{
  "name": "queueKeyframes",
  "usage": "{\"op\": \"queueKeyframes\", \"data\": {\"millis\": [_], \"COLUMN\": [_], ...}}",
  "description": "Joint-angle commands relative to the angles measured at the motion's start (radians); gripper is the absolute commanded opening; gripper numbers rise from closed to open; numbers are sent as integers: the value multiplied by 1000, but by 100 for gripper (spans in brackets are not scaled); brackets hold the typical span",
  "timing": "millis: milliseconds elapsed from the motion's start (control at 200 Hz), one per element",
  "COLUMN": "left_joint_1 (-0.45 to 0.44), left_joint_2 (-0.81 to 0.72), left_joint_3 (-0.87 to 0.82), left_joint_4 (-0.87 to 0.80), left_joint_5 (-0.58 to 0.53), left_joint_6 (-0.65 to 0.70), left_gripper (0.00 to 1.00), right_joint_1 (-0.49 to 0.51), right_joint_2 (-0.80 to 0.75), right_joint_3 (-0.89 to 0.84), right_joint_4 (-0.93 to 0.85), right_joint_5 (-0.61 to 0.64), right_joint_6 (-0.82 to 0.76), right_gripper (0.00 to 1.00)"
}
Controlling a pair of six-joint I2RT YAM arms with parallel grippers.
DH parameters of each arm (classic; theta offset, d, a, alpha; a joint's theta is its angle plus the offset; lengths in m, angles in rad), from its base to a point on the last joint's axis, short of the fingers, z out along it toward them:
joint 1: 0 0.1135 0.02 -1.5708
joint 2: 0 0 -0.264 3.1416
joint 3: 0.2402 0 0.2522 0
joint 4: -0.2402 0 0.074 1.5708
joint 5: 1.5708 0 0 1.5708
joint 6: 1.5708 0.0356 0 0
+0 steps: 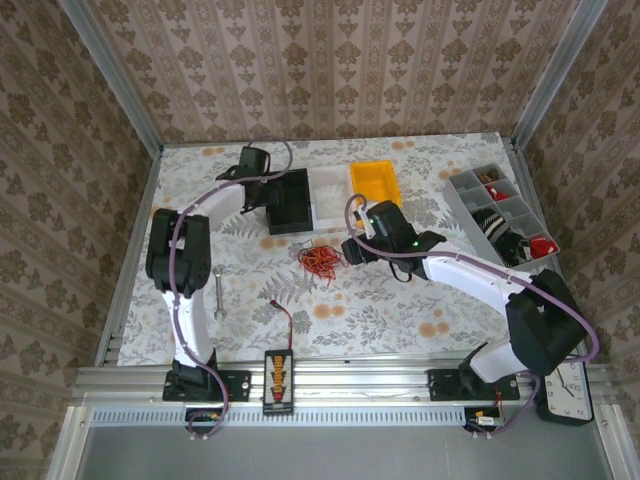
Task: Untangle the cables
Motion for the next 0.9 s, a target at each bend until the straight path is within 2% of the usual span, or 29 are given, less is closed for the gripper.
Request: {"op": "queueKeyframes", "data": {"millis": [0,70,145,265,490,685,895], "left_joint_1": [-33,-69,-122,-221,-315,-325,-325], "left_joint_2": [-214,-303,-365,-399,-366,-327,-293], "left_joint_3": [-87,-168,-243,-334,-410,-404,-389], "left_joint_4": [52,66,40,-4,25,47,28], "left_joint_5": [0,95,224,306,278,269,253], "left_joint_6": [109,188,247,257,208,193,201], "left_gripper": [66,66,66,67,67,66,66], "right_joint_1": [3,-1,-5,-20,-72,-87,-87], "right_joint_2": [52,85,125,186,265,317,345], "right_joint_3": [21,27,36,72,111,131,143], "right_joint_4": [-28,-24,-14,-21,0,4,0], "right_joint_5": [-108,-142,-173,-196,-259,-314,-334], "right_joint_6": [-2,6,20,25,58,65,48], "right_gripper": [68,61,58,51,45,40,38]}}
